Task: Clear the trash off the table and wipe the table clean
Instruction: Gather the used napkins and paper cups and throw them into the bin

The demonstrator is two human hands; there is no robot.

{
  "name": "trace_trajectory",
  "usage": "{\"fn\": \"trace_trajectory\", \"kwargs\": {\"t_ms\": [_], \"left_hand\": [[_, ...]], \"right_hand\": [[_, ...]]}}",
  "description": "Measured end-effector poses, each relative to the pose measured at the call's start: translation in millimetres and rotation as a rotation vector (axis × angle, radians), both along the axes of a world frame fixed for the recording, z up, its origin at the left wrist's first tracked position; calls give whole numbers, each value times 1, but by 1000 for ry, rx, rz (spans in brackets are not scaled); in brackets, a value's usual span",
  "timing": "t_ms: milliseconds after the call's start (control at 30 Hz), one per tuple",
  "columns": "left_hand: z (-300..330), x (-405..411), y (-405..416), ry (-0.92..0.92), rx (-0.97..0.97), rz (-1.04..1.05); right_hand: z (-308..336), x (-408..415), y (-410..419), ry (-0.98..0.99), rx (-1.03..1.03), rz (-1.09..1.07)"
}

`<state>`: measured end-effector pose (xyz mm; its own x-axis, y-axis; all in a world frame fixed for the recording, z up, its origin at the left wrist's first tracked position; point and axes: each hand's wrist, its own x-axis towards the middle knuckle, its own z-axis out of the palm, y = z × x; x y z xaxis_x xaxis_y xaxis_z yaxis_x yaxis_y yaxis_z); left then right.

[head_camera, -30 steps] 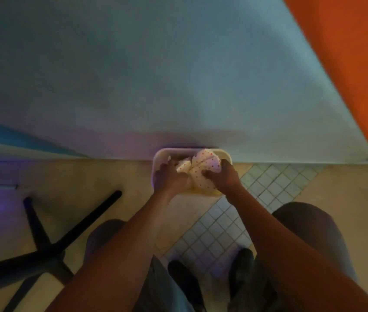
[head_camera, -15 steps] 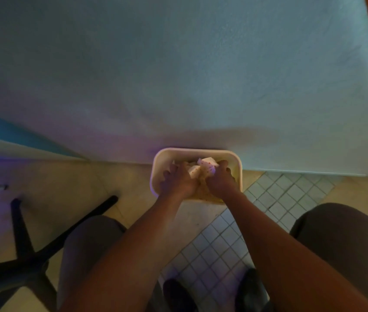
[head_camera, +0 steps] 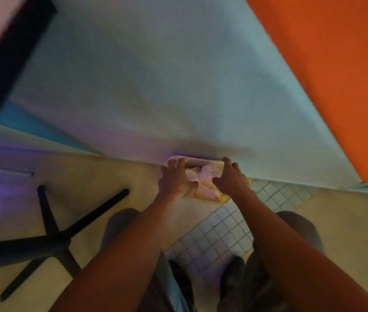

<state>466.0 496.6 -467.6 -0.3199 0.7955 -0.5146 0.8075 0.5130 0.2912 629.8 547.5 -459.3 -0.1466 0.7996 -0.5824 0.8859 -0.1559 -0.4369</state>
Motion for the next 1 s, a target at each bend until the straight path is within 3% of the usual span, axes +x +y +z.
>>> {"fn": "trace_trajectory", "kwargs": {"t_ms": [267,667,1000], "left_hand": [[153,20,-35,-42,-36,34],[382,18,-100,-213,147,242],[473,-19,-170,-191,268,489]], "right_hand": [[152,14,-18,105,-83,78],[362,17,-51,235,-20,196],[451,-56,-78,339,61,377]]}}
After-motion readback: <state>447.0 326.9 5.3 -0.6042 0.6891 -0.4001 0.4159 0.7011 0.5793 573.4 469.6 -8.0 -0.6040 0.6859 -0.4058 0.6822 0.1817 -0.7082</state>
